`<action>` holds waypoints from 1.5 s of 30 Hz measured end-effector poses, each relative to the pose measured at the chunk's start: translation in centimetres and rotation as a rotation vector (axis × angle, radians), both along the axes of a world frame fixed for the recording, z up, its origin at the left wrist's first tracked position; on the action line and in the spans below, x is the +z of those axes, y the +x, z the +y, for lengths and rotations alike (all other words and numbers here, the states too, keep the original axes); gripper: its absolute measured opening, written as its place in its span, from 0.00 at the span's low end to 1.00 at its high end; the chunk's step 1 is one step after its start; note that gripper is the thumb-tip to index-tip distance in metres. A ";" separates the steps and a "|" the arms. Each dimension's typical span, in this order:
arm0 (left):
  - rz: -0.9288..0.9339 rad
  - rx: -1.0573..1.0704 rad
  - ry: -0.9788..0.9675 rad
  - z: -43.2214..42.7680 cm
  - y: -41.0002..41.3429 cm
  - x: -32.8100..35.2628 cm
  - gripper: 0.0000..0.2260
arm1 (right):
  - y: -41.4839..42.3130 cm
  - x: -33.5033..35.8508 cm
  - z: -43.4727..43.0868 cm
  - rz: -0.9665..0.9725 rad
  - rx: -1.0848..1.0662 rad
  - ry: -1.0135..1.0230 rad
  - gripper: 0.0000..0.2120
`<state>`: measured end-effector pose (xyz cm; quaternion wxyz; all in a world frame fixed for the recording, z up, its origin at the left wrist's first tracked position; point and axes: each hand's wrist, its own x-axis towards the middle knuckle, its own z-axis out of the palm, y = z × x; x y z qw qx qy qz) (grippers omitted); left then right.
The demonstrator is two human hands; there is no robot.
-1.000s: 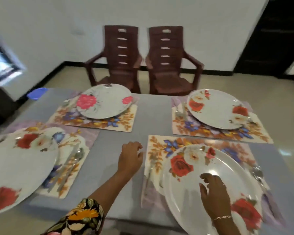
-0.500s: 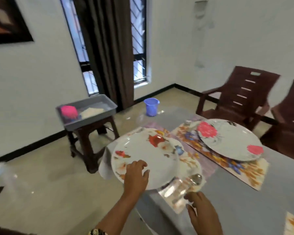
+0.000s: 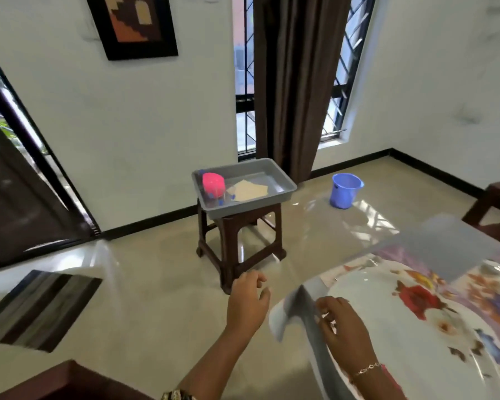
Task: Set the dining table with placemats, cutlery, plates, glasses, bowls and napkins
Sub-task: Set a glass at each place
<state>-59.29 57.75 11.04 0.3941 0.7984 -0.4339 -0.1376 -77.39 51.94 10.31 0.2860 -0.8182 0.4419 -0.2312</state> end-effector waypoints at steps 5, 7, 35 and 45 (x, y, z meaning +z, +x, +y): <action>0.001 -0.022 0.036 -4.7 5.6 -0.6 0.06 | 6.0 0.0 -4.5 -0.046 -0.010 0.029 0.18; -0.015 -0.040 0.041 -7.1 8.2 -0.9 0.05 | 8.8 -0.4 -6.6 -0.072 -0.042 0.051 0.18; 0.205 0.001 0.268 -29.1 44.0 -10.9 0.27 | 42.1 -4.3 -34.4 0.251 0.092 0.290 0.12; 0.368 -0.082 0.316 -34.1 47.5 -14.9 0.36 | 48.8 -9.8 -44.9 0.540 0.317 0.347 0.31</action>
